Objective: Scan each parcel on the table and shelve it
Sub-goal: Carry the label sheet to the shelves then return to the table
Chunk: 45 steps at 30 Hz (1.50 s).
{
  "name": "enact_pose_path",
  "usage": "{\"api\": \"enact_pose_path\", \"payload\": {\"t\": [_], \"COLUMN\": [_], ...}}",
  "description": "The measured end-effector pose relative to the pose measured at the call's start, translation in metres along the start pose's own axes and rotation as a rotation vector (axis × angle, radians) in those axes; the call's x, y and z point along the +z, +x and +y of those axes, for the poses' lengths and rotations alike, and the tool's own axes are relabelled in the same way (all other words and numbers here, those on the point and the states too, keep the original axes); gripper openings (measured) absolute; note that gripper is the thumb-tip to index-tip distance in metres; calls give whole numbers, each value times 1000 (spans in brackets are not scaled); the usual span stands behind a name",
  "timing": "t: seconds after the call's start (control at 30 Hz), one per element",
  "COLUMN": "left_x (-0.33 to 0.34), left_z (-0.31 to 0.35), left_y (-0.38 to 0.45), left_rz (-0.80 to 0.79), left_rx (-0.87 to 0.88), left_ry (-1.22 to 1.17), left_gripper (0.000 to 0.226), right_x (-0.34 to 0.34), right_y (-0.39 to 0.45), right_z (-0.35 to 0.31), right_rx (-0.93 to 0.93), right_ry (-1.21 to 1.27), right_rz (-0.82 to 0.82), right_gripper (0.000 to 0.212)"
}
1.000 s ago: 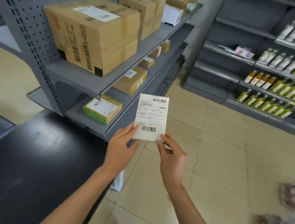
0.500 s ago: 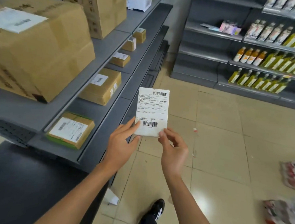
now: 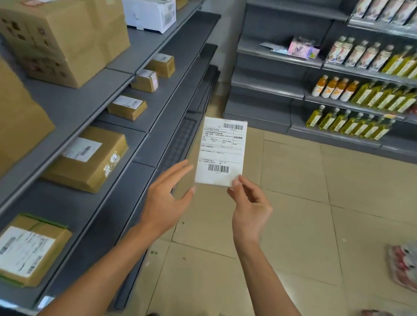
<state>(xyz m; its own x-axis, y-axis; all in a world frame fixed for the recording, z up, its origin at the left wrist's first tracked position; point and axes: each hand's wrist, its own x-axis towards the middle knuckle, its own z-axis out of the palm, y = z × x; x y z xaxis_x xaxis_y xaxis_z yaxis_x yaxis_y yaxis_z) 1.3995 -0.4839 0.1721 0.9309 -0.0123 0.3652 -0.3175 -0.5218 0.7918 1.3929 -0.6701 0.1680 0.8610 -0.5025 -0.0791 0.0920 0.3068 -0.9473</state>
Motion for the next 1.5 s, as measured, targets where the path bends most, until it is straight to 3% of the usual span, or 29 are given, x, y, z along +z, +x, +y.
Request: {"api": "enact_pose_path", "payload": {"t": [0.23,0.47,0.87,1.5], "left_x": [32,54,101,214], "left_z": [-29,-70,-105,-129], "left_y": [88,201,365,610], "left_rz": [-63,-103,-167,2], "left_rx": [-190,-260,-228,-261], "left_ry": [-21,-55,-22,-5], "left_gripper": [55,53,39,37], "right_x": [20,74,143,228], "right_y": [97,205,358,649], "right_z": [15,21,30,31], "right_rx": [-13,-27,-43,28], "right_ry": [-39,-75,-30,4], "right_rz": [39,41,82,-78], "right_gripper": [15,17,16,16]}}
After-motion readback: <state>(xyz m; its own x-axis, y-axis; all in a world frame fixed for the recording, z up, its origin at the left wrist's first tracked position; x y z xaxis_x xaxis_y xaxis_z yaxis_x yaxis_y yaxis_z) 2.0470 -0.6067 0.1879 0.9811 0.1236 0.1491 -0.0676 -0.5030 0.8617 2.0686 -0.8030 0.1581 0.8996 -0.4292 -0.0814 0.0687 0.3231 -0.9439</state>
